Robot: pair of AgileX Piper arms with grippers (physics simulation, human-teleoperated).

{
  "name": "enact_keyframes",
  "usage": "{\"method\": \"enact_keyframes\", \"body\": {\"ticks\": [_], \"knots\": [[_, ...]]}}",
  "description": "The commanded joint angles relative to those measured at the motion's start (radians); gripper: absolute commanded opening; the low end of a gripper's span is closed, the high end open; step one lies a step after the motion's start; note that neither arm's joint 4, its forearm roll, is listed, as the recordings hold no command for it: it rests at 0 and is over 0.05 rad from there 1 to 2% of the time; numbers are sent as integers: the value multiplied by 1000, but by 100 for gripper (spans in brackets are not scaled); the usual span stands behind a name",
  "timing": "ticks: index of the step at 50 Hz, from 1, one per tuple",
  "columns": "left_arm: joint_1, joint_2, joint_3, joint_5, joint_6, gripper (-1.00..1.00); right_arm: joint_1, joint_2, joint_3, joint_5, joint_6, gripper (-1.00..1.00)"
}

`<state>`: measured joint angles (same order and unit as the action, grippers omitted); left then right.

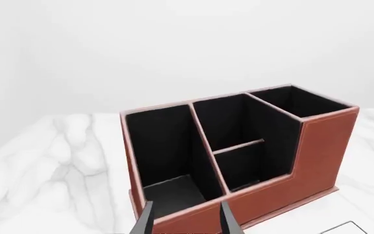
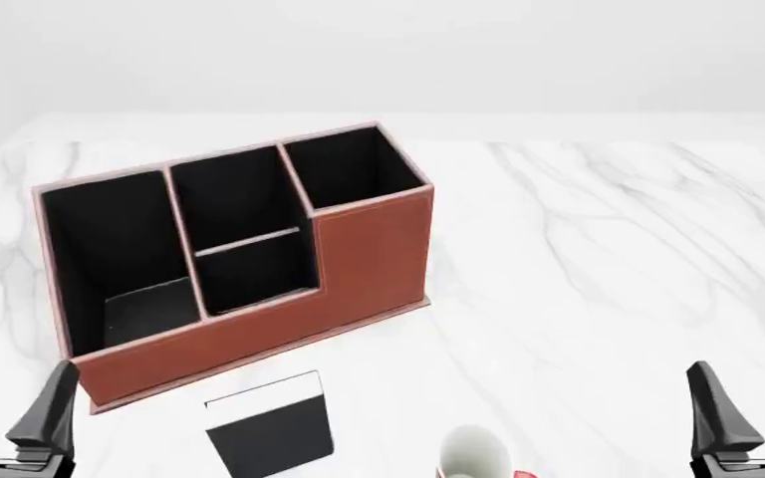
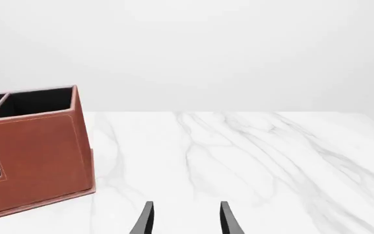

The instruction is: Pick up the book and place it in the front compartment of the caddy.

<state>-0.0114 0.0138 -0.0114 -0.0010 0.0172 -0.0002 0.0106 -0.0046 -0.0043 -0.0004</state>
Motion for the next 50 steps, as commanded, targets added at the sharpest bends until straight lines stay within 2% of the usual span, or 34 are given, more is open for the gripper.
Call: {"method": "enact_keyframes", "body": {"ticks": [1,4,8,9,11,12,15,19,20,22,23,28,34,37,38,39,40,42,43,47,50], "knots": [[-66,36,-26,20,-10,100,0,-3,-1,3,0,100],[-28,123,-37,-5,-3,100,0,-3,-1,3,0,100],[-48,99,-110,94,23,100,0,-2,-1,3,0,100],[-7,177,-128,86,65,100,0,-2,-1,3,0,100],[-22,147,-168,138,59,100,0,-1,-1,2,0,100],[-5,191,-188,149,89,100,0,-1,-1,2,0,100],[-28,210,-220,171,87,100,0,0,-1,2,0,100],[-61,271,-286,214,149,100,0,2,-2,0,0,100],[-66,290,-300,224,183,100,0,2,-2,0,0,100],[-78,276,-318,244,185,100,0,2,-2,0,0,100],[-97,311,-342,264,218,100,0,3,-2,-1,0,100],[-151,353,-380,294,220,100,1,4,-2,-2,0,100],[-189,446,-404,308,317,100,1,3,-2,-2,0,100],[-212,457,-422,322,303,100,1,4,-2,-2,0,100],[-244,479,-438,335,300,100,1,4,-2,-2,0,100],[-225,507,-435,332,359,100,1,4,-2,-3,0,100],[-219,505,-444,342,375,100,1,5,-2,-3,0,100],[-284,545,-468,376,377,100,1,6,-1,-4,0,100],[-284,545,-468,376,377,100,1,6,-1,-4,0,100],[-277,559,-526,440,451,100,1,9,-1,-7,0,100],[-303,585,-544,466,461,100,1,10,-1,-9,0,100]]}}
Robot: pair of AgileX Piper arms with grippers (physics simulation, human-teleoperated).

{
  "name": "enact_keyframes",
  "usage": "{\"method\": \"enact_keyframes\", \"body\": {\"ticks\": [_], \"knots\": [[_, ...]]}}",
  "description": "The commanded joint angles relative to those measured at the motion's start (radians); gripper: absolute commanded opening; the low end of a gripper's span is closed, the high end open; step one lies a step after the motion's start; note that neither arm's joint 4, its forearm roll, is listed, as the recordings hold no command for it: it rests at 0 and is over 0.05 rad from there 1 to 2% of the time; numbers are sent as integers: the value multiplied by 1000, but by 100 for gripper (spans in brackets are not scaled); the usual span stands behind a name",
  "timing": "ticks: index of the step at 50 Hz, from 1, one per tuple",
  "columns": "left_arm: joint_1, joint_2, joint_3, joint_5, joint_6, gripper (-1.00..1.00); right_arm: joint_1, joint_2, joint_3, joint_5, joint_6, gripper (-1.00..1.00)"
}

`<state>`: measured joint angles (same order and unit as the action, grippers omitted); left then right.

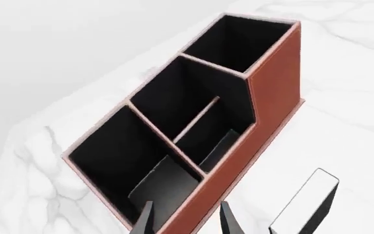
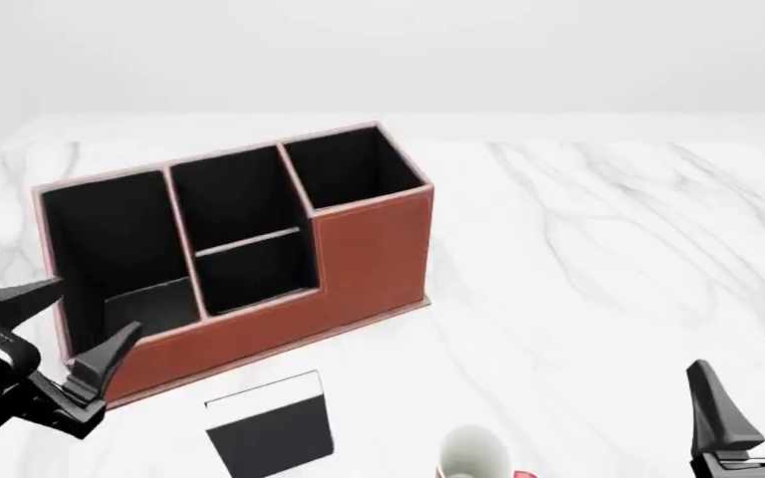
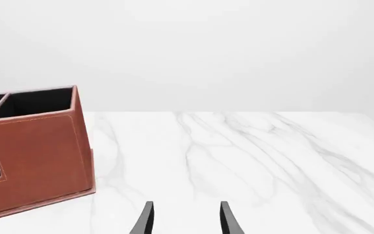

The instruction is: Pick up the book and place it in the front compartment of the caddy.

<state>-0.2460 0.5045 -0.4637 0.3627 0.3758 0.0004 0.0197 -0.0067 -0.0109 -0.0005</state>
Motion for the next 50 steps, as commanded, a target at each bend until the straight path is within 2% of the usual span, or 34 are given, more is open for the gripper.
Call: {"method": "enact_keyframes", "body": {"ticks": [1,3,8,11,13,15,16,23,24,33,37,40,44,46,48,49,50], "knots": [[-70,99,-105,113,114,100,0,2,1,-4,0,100],[-86,126,-108,128,148,100,0,4,1,-5,0,100],[-126,184,-117,152,176,100,0,5,2,-7,0,100],[-134,198,-129,155,175,100,0,6,2,-8,0,100],[-118,213,-125,155,211,100,0,6,2,-8,0,100],[-148,224,-133,163,222,100,0,5,2,-8,0,100],[-130,227,-129,161,245,100,0,5,2,-7,0,100],[-160,265,-164,176,256,100,0,3,2,-5,0,100],[-152,271,-161,177,279,100,0,4,2,-5,0,100],[-178,341,-209,214,297,100,0,3,2,-5,0,100],[-224,385,-263,251,255,100,0,3,2,-5,1,100],[-194,402,-262,255,293,100,0,3,2,-5,0,100],[-256,454,-321,300,233,100,0,3,2,-5,1,100],[-236,477,-315,307,272,100,0,3,2,-5,0,100],[-306,500,-348,333,229,100,0,3,2,-5,0,100],[-312,512,-360,345,216,100,0,3,2,-5,0,100],[-276,519,-352,345,258,100,0,3,2,-5,0,100]]}}
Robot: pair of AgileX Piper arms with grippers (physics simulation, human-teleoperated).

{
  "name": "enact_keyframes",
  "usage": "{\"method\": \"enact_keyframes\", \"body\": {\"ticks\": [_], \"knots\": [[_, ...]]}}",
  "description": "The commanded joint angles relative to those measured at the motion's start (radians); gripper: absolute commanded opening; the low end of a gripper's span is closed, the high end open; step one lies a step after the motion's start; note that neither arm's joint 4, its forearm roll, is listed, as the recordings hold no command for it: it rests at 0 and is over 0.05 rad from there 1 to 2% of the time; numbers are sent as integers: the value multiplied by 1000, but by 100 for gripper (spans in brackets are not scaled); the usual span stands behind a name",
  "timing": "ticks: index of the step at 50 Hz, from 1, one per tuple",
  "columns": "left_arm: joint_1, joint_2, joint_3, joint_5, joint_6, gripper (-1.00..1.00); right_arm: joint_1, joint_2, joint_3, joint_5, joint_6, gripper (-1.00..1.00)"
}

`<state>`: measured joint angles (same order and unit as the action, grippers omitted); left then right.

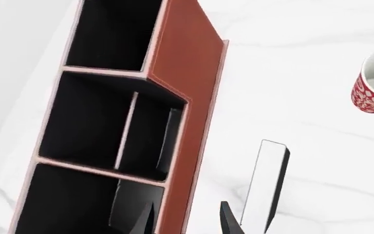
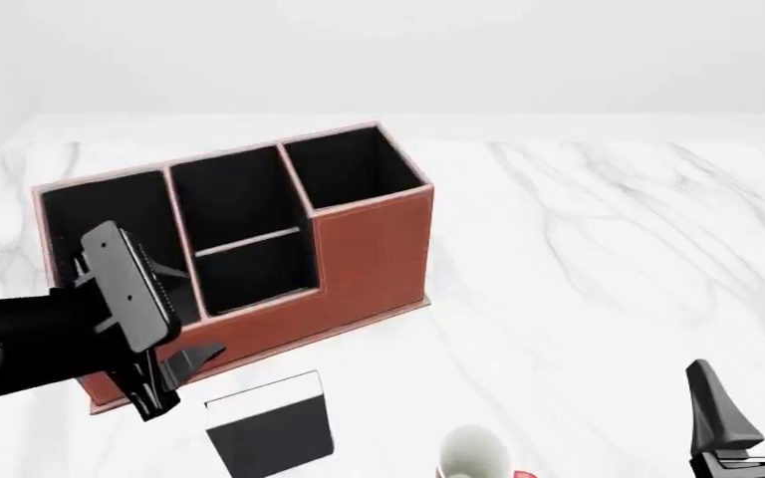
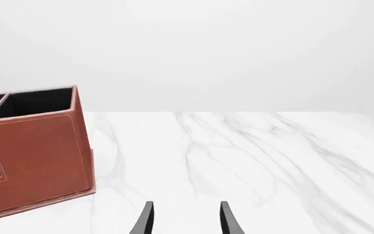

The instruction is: Pick up the book and place it in the front compartment of the caddy.

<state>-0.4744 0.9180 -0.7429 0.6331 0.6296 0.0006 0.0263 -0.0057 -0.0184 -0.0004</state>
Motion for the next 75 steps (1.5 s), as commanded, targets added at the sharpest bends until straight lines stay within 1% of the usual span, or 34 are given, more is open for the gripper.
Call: {"method": "enact_keyframes", "body": {"ticks": [1,2,3,4,6,8,9,10,14,15,16,17,22,31,34,38,39,40,41,47,48,49,50,52,54,58,60,61,62,63,65,70,72,75], "knots": [[-48,106,-73,74,4,100,0,-3,1,2,0,100],[-35,116,-72,78,15,100,0,-3,1,2,0,100],[-77,122,-92,91,-9,100,0,-3,1,2,0,100],[-74,129,-101,98,-10,100,0,-3,1,2,0,100],[-51,141,-106,108,17,100,1,-3,1,2,0,100],[-67,155,-128,129,3,100,0,-3,1,2,0,100],[-50,158,-128,134,25,100,0,-3,1,2,0,100],[-63,166,-136,145,18,100,0,-3,1,2,1,100],[-69,183,-156,171,21,100,0,-3,1,2,0,100],[-58,190,-163,178,27,100,0,-3,1,2,0,100],[-44,190,-158,179,49,100,0,-3,1,2,0,100],[-58,196,-172,189,30,100,0,-3,1,2,0,100],[-72,219,-186,216,25,100,0,-3,1,2,0,100],[-86,251,-175,217,26,100,0,-3,1,2,0,100],[-109,268,-170,208,4,100,0,-2,1,2,0,100],[-102,267,-161,203,12,100,0,-3,1,2,0,100],[-126,269,-166,208,-7,100,0,-4,1,2,0,100],[-180,259,-133,236,-28,100,0,-4,1,2,0,100],[-166,254,-128,234,-15,100,0,-3,1,2,0,100],[-175,250,-127,245,-20,100,0,-3,1,2,0,100],[-196,250,-130,250,-34,100,0,-3,1,2,0,100],[-172,247,-125,246,-14,100,0,-3,1,2,0,100],[-167,247,-123,244,-10,100,0,-3,1,2,0,100],[-175,249,-122,244,-17,100,0,-3,1,2,0,100],[-200,257,-110,239,-38,100,0,-3,1,2,0,100],[-180,258,-101,231,-23,100,0,-3,1,2,0,100],[-216,264,-111,236,-57,100,0,-3,1,2,0,100],[-194,265,-101,229,-36,100,0,-3,1,2,0,100],[-194,265,-100,229,-36,100,0,-3,1,2,0,100],[-207,270,-102,229,-51,100,0,-3,1,2,0,100],[-199,271,-101,225,-42,100,0,-3,1,2,0,100],[-207,285,-91,212,-50,100,0,-3,1,2,0,100],[-226,290,-96,209,-68,100,0,-4,1,2,0,100],[-225,300,-89,196,-67,100,0,-3,1,2,0,100]]}}
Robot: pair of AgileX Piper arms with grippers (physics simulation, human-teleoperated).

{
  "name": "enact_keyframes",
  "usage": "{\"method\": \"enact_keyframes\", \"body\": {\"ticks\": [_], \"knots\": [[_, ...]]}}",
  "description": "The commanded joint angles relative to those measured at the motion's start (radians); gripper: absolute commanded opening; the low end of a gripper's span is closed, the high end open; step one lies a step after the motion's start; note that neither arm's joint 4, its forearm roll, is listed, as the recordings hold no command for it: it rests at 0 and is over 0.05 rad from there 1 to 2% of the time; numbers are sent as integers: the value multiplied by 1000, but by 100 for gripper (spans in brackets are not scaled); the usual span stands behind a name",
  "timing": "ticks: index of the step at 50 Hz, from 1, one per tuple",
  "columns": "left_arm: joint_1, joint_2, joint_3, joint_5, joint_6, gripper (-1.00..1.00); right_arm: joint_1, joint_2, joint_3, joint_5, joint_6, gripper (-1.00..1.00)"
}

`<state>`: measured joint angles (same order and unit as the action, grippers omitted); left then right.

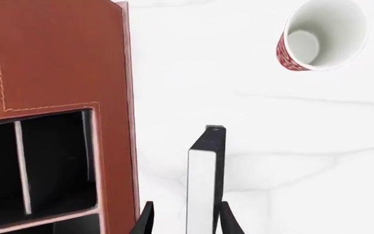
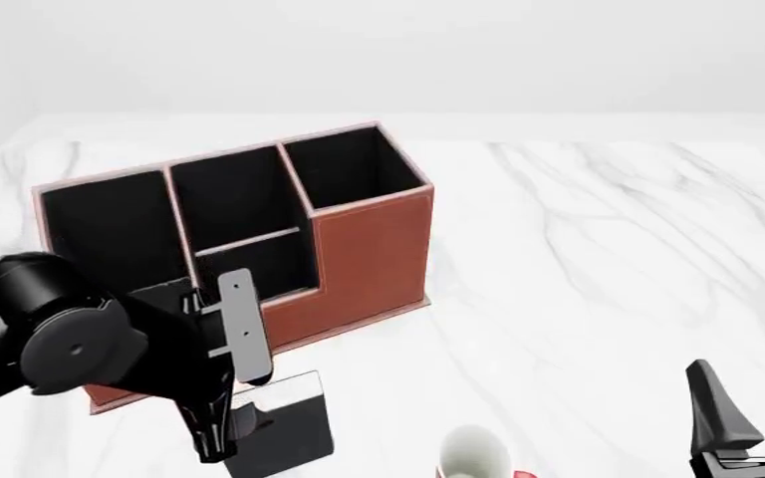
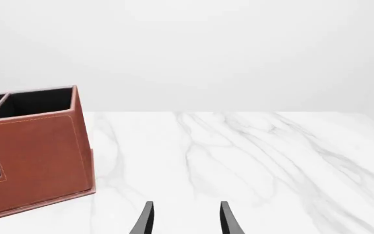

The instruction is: Pick up the book and place it in the front compartment of the caddy.

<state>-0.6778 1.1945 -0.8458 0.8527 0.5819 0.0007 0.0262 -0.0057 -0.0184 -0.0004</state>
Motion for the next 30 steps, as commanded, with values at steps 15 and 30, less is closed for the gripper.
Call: {"method": "enact_keyframes", "body": {"ticks": [15,30], "knots": [[-42,54,35,-58,-44,100,0,-3,1,2,0,100],[-46,81,62,-99,-57,100,0,-3,1,2,0,100]]}}
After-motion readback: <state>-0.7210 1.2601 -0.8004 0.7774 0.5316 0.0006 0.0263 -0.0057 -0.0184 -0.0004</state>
